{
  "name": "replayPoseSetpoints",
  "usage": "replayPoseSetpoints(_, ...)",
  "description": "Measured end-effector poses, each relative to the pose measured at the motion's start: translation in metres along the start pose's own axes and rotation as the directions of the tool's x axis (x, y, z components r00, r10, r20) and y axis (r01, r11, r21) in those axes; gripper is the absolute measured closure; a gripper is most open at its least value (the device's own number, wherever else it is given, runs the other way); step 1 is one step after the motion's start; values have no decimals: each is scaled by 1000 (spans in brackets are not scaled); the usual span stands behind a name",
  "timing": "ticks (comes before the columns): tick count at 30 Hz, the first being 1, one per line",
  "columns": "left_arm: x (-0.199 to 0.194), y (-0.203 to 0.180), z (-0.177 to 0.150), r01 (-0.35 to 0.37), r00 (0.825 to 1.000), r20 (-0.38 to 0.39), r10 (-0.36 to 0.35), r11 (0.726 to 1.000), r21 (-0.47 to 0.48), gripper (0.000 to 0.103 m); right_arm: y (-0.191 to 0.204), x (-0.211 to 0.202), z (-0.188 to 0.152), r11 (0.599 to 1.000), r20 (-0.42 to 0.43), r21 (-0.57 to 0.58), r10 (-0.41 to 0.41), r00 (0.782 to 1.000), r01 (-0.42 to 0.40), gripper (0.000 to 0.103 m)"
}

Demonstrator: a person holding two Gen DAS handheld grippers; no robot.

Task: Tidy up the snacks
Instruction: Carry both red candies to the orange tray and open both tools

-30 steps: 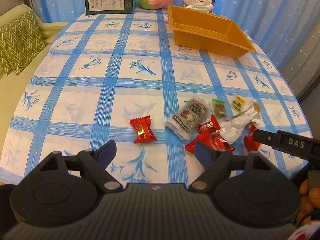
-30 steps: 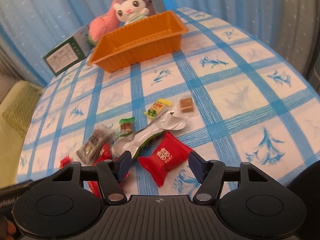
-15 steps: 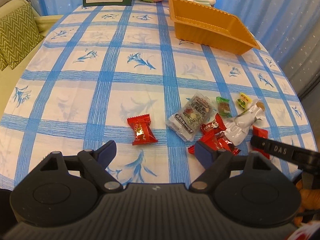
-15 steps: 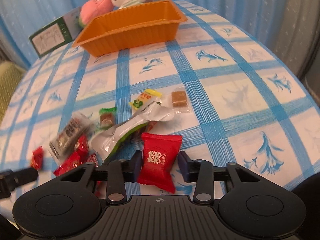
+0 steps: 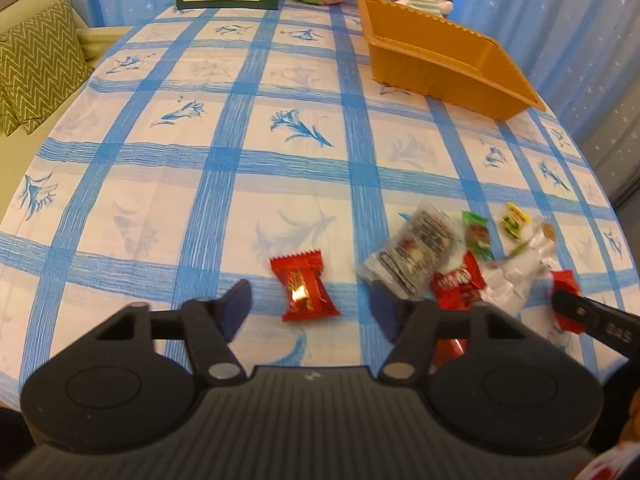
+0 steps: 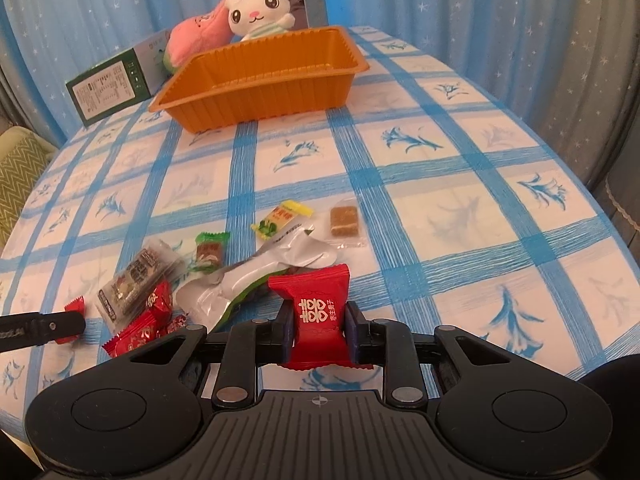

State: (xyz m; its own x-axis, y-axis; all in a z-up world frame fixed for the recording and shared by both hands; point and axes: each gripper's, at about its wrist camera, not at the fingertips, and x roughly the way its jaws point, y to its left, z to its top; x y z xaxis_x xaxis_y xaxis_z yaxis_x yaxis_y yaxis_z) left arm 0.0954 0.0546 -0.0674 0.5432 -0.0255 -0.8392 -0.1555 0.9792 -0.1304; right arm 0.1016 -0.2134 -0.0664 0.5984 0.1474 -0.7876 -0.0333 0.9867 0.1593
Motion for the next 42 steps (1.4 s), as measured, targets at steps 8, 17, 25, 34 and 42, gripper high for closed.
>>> replayPoseSetpoints(8,12,3,0,-16,1000,-16,16,1000,14,79,-4,1,1,1000,0,15,7,1000,-7,77)
replayPoseSetpoints(17,6,0,1,-17,1000,-5,18,999,34,85,-7,-2,4,999,18,28,19,1000,-20,77)
replayPoseSetpoints(25,-2,-26,32,23,999,46,-27,996,90,85,-8,-7,27,998,60,13,53,997,-54,77)
replayPoseSetpoints(34,9,-83,111,102,983,134,-127,978,179,85,-10,7,107,993,135,-49,111,985,-105,77)
replayPoseSetpoints(42,47,-113,189,131,970,175,-169,970,206,85,-16,56,195,986,170,-72,162,972,-152,77)
